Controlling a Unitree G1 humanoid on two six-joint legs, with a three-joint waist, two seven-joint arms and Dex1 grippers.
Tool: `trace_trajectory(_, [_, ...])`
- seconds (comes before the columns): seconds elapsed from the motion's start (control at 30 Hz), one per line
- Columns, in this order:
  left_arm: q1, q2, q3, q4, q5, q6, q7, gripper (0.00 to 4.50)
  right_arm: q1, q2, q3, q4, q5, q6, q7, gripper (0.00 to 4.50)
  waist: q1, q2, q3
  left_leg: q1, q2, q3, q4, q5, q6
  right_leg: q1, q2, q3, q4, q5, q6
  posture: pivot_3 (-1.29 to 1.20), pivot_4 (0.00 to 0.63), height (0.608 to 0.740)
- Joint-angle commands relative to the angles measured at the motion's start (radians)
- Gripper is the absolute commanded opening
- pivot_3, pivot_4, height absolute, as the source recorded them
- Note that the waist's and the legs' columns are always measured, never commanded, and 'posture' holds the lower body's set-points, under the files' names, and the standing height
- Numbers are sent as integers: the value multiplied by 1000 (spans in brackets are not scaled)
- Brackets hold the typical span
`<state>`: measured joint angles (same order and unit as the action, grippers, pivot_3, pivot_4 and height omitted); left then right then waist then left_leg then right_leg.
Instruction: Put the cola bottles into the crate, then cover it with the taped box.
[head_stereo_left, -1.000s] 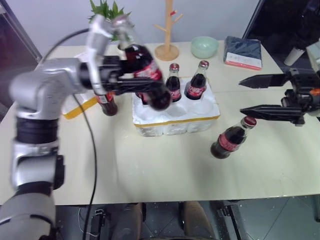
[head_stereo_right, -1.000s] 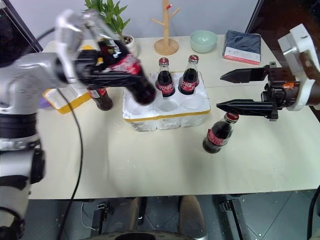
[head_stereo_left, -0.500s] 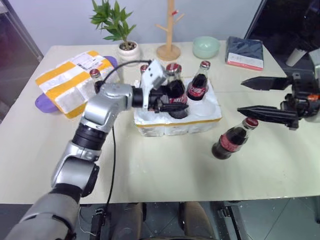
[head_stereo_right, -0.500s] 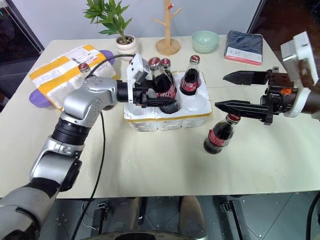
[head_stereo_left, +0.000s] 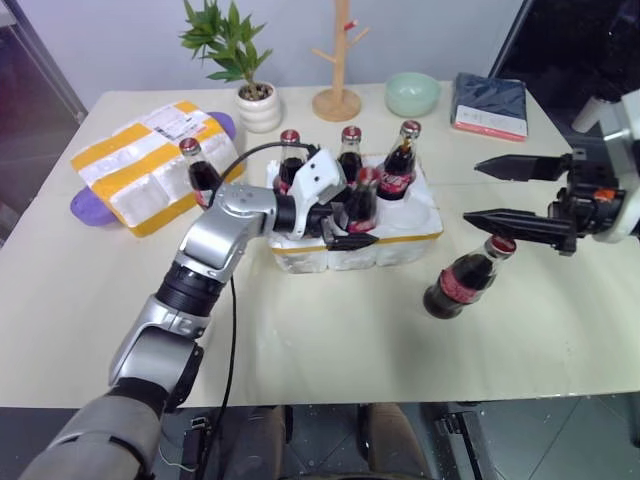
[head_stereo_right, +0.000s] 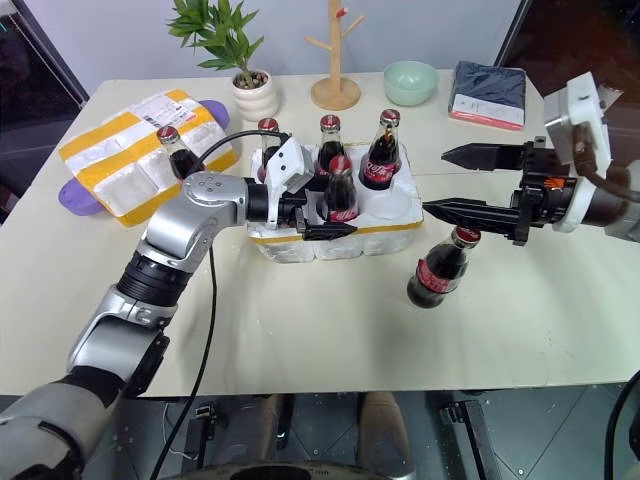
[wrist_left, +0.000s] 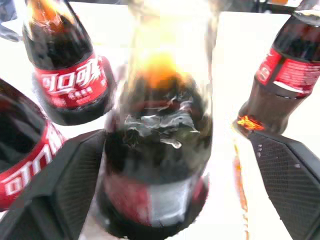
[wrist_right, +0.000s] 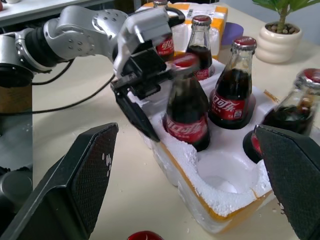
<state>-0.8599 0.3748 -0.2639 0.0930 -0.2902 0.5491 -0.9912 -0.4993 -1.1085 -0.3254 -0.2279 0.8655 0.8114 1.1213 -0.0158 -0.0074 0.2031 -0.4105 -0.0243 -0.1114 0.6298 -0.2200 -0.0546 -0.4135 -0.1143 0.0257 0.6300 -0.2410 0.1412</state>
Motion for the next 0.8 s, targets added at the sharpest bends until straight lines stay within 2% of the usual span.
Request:
trace_trajectory(0.03, [27, 73, 121, -172, -101, 78, -19, 4476, -42, -2, 7, 14, -20, -35, 14, 4500, -5, 0, 0, 0, 0, 0, 0, 0, 0, 0, 0, 0, 0, 0, 0, 0, 150, 739])
trace_trajectory(0.13, [77, 159, 228, -310, -218, 185, -29, 4476, -57, 3, 26, 24, -30, -43, 24, 4500, -4, 0, 0, 0, 0, 0, -1, 0, 0, 0, 0, 0, 0, 0, 0, 0, 150, 739])
trace_trajectory(0.3, [243, 349, 507, -515, -423, 370, 1, 4476, -67, 17, 56, 42, -52, -62, 47, 4500, -7, 0, 0, 1, 1, -1, -1, 0, 0, 0, 0, 0, 0, 0, 0, 0, 150, 739])
trace_trajectory(0.4, [357, 404, 643, -579, -497, 428, 58, 4476, -75, 23, 68, 57, -65, -72, 61, 4500, -2, 0, 0, 1, 1, -1, -1, 0, 0, 0, 1, 0, 0, 0, 0, 0, 150, 739])
trace_trajectory(0.5, [499, 402, 727, -600, -426, 433, 208, 4476, -94, 26, 85, 75, -81, -83, 79, 4500, 4, 0, 0, 1, 0, -1, 0, 0, 0, 3, 0, 0, -1, 0, 0, 0, 150, 739])
trace_trajectory(0.57, [556, 392, 727, -589, -347, 401, 312, 4476, -104, 22, 97, 84, -95, -92, 95, 4500, 5, 0, 0, 2, 0, -1, 0, 0, 0, 4, 0, 0, -1, 0, 0, 0, 150, 739])
trace_trajectory(0.67, [576, 368, 703, -555, -268, 348, 417, 4476, -118, 15, 114, 98, -118, -105, 115, 4500, 6, 0, 0, 2, 0, -2, 0, 0, 0, 4, 0, 0, -1, 0, 0, 0, 150, 739])
trace_trajectory(0.8, [526, 314, 649, -453, -173, 264, 531, 4476, -155, 14, 127, 128, -137, -106, 127, 4500, 4, 0, 0, 3, 0, -2, 0, 0, 0, 4, 0, 0, -1, 0, 0, 0, 150, 739])
